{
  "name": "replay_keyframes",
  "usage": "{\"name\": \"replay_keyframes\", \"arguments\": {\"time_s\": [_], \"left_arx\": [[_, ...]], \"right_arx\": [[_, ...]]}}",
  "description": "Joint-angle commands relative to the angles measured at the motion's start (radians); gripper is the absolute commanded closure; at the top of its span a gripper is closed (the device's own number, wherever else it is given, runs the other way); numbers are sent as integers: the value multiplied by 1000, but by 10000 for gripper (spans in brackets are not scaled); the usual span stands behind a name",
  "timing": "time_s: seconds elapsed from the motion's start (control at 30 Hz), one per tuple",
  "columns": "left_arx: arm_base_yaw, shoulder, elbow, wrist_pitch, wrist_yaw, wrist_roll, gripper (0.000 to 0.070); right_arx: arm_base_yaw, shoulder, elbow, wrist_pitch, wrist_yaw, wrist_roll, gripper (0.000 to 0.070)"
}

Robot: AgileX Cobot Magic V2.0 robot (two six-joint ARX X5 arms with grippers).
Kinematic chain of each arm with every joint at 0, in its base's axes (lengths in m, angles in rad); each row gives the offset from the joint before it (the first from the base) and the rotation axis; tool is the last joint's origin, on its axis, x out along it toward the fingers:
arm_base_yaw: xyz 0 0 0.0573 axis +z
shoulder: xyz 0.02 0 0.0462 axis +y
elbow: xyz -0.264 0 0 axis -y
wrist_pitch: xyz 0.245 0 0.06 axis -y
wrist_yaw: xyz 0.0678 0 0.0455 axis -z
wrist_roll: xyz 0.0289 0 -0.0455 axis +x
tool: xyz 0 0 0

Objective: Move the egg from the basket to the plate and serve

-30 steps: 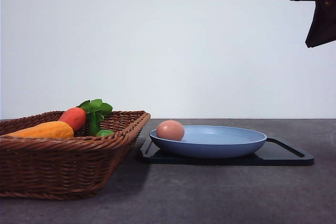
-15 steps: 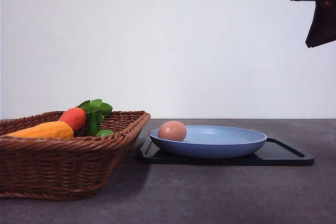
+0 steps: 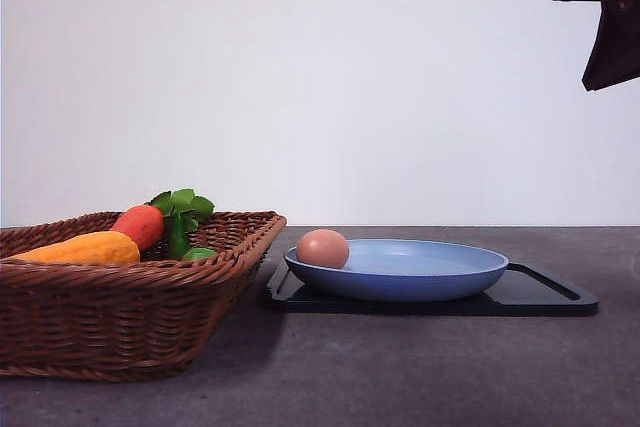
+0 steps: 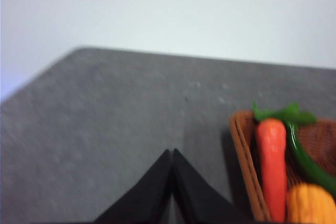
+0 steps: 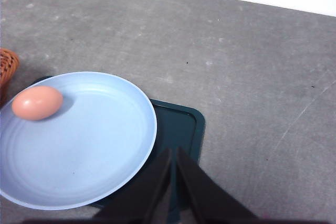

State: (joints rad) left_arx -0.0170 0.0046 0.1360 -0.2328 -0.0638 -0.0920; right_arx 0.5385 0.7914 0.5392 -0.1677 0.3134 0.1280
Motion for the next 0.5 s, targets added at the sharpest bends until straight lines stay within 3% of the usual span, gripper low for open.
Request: {"name": "replay_keyframes", "arguments": {"time_s": [0.0, 0.47], "left_arx": [[1, -2, -29, 30, 13, -33, 700], [-2, -2, -124, 31, 16, -104, 700]], "right_arx": [[8, 4, 9, 10, 2, 9, 700], [8, 3, 9, 10, 3, 9, 700]]}}
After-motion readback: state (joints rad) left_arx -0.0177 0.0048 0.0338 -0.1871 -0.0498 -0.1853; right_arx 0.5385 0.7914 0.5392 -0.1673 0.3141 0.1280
